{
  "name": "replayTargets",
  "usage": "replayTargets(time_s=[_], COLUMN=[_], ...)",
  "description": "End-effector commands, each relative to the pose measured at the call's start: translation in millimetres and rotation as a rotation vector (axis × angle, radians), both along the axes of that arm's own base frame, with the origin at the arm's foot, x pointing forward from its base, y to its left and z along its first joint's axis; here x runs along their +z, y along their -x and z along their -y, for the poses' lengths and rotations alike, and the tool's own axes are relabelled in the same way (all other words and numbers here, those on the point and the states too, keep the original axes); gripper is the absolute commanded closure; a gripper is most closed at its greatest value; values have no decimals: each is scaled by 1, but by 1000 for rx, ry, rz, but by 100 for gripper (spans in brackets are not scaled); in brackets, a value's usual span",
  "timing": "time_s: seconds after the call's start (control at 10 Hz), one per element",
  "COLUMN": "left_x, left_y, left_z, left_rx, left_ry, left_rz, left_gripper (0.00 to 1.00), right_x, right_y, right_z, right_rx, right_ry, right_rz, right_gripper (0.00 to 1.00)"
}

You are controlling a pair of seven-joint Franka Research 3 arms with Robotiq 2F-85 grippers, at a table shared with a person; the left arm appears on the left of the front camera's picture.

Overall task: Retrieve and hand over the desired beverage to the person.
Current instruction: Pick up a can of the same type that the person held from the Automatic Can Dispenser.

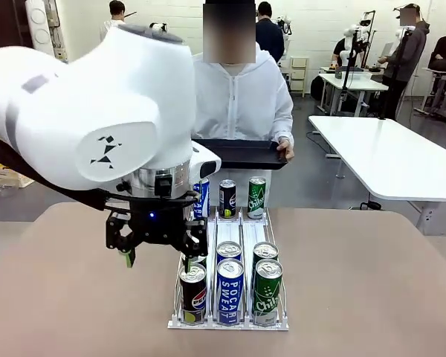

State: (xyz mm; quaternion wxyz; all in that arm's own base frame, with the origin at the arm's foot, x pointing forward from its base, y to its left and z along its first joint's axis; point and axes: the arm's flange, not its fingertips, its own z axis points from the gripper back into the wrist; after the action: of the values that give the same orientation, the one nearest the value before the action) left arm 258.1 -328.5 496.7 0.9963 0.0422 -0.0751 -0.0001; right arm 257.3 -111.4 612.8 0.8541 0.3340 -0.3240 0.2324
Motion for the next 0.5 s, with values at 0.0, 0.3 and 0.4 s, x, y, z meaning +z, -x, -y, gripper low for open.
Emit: replayTargets(time_s=[0.0, 0.3, 0.4], left_x=[-17, -40, -46], left_y=[-14, -35, -43], left_z=[-3, 4, 4], left_rx=[84, 23, 0], left_ry=[108, 90, 102], left_rz=[-48, -93, -106], left_gripper=[0, 0, 0], right_x=[-1, -1, -1], right_y=[0, 0, 0], right_z=[0, 0, 0], right_rx=[15, 15, 15], right_ry=[-21, -21, -21], right_rz=[17, 17, 17], right_gripper=[0, 0, 0])
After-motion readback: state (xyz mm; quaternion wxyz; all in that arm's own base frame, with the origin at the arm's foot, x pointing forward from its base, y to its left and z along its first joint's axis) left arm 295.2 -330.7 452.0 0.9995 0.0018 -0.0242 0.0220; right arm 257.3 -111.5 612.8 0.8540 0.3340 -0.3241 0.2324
